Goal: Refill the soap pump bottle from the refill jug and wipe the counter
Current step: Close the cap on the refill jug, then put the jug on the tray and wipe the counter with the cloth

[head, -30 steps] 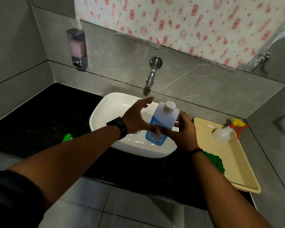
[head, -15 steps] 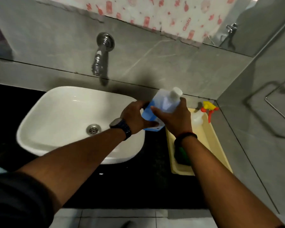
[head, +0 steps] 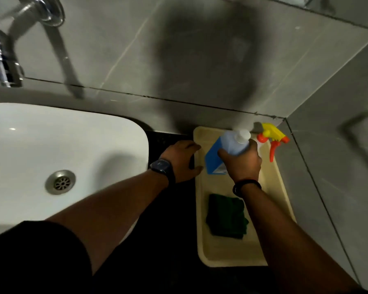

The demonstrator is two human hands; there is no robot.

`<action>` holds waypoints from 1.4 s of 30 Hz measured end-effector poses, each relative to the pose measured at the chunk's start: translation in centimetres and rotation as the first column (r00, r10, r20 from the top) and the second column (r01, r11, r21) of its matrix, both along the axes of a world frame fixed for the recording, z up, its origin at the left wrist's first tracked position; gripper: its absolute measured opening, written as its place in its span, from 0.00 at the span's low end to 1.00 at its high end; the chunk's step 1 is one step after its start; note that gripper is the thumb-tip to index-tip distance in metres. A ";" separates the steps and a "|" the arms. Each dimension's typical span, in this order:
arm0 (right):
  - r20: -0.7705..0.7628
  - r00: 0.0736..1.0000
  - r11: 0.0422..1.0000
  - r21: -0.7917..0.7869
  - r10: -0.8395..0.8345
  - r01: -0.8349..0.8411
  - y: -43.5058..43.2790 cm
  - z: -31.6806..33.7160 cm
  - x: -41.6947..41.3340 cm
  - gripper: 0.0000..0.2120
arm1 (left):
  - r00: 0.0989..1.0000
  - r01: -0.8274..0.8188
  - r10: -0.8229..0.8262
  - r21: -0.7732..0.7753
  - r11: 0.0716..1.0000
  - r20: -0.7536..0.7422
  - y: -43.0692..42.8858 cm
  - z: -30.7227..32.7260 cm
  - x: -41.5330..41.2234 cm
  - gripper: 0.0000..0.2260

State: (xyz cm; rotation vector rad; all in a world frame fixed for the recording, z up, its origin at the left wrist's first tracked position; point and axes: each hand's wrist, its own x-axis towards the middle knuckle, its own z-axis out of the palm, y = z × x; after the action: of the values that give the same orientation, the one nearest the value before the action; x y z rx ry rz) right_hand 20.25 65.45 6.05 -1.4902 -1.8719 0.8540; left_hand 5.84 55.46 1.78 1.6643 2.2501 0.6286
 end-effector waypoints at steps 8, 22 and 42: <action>0.023 0.998 0.997 0.048 -0.059 0.058 4.2 -5.2 -2.9 0.35 | 0.973 0.177 -0.182 -0.044 0.983 -0.141 4.3 -5.4 -0.3 0.33; -0.045 0.997 0.991 0.119 -0.055 0.060 6.2 -6.9 -5.9 0.35 | 0.956 0.220 -0.237 -0.108 0.969 -0.172 5.8 -6.6 -0.8 0.32; 0.753 0.556 0.913 -0.147 0.353 -0.381 -5.8 -11.3 9.1 0.34 | 0.899 0.277 -0.346 -0.262 0.924 -0.268 1.4 -3.9 5.1 0.16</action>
State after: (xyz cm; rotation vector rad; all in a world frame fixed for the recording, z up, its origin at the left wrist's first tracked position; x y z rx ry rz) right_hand 29.32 59.63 -5.28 -1.6009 -2.9024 0.3222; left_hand 10.90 56.91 -2.16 2.0614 2.0747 0.0395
